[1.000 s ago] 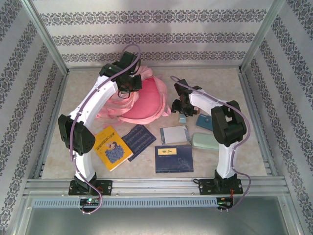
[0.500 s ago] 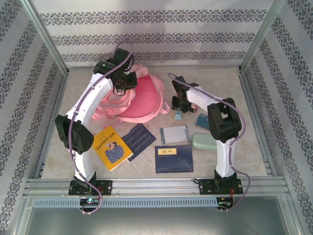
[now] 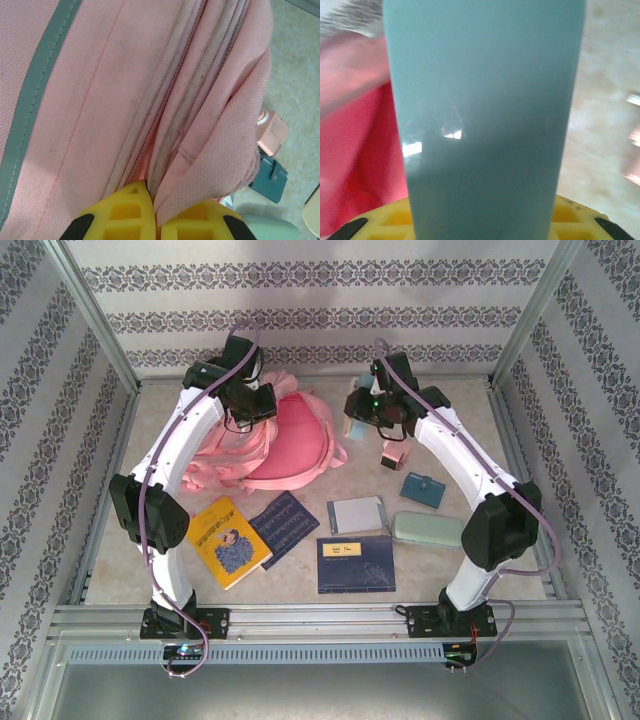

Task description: Pack the student bag

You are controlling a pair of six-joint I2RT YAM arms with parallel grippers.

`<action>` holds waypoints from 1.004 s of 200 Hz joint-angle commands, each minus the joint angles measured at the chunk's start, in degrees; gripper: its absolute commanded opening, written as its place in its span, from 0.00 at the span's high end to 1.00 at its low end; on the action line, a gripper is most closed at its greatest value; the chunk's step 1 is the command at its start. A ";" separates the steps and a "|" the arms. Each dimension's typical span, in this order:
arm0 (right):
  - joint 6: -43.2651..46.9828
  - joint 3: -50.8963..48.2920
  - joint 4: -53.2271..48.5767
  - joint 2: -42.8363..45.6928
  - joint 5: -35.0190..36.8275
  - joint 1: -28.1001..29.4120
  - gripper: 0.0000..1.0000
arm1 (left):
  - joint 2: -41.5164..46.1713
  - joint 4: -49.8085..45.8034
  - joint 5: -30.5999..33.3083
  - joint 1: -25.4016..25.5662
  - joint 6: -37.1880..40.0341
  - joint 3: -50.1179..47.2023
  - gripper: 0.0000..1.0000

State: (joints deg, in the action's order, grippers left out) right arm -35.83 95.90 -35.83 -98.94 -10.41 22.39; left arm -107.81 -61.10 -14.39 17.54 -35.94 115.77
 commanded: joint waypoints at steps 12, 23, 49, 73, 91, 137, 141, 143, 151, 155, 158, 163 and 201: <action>-8.44 4.56 6.03 -6.18 -9.73 1.54 0.91 | 1.95 3.06 -5.19 0.56 -1.07 2.62 1.00; -9.27 6.12 6.29 -8.98 -9.97 1.76 0.91 | 2.05 3.36 -6.00 0.77 -0.81 2.60 1.00; -12.31 6.80 9.74 -14.98 -11.07 1.73 0.91 | 1.86 4.26 -8.24 1.46 -0.22 2.62 1.00; -11.56 8.55 7.62 -20.33 -8.14 1.82 0.94 | 1.38 5.32 -10.93 2.65 0.84 2.45 1.00; -11.64 6.63 5.60 -22.12 -3.64 1.37 0.98 | 1.13 5.95 -11.97 3.87 1.87 2.47 1.00; -12.67 -4.40 8.47 -23.27 -3.11 -1.87 1.00 | 2.10 5.42 -9.45 4.16 3.59 4.30 1.00; -12.53 -5.02 8.69 -23.30 -3.04 -2.06 1.00 | 2.20 5.43 -9.08 4.01 3.60 4.65 1.00; -12.42 -5.33 8.68 -23.36 -3.03 -2.13 1.00 | 2.26 5.50 -9.03 3.93 3.60 4.75 1.00; -12.08 -6.40 8.68 -23.44 -2.78 -2.34 1.00 | 2.59 5.72 -8.69 3.49 3.28 5.28 1.00; -11.91 -6.85 8.73 -23.40 -2.69 -2.43 1.00 | 2.69 5.95 -8.57 3.26 3.13 5.54 1.00; -11.83 -7.13 8.76 -23.41 -2.58 -2.44 1.00 | 2.76 6.02 -8.56 3.14 2.96 5.79 1.00; -11.59 -7.58 8.85 -23.40 -2.52 -2.38 1.00 | 2.85 6.11 -8.40 2.84 2.75 6.26 1.00; -9.88 -9.42 9.11 -21.38 -1.73 -2.62 1.00 | 2.22 5.89 -8.04 1.62 2.68 8.42 1.00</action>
State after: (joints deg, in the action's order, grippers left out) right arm -47.59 89.58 -22.11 -120.44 -16.93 21.10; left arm -108.71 -60.99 -22.06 20.86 -34.13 118.26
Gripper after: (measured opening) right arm 0.363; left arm 0.058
